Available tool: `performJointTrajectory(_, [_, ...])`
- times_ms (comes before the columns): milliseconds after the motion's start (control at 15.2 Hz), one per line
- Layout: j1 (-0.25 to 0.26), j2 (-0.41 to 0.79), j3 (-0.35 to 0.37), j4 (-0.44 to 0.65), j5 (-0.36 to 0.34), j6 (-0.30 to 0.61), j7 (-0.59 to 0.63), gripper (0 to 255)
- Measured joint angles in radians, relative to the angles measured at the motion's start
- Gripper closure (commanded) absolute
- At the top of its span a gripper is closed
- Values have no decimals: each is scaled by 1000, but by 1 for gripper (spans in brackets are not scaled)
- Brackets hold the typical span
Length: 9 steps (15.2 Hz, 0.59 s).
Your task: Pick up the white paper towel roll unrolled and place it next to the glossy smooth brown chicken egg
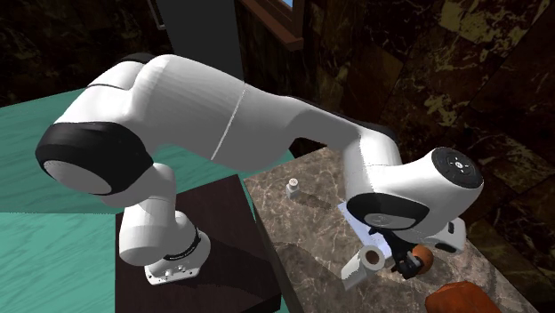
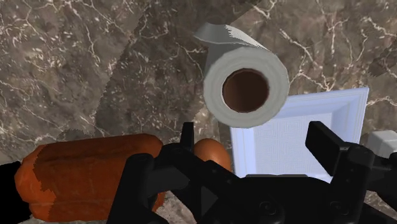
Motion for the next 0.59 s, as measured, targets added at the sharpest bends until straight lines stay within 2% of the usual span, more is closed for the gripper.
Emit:
performJointTrajectory(198, [4, -25, 3, 46, -8, -69, 9, 0])
performJointTrajectory(594, [4, -31, 2, 54, -10, -84, 8, 0])
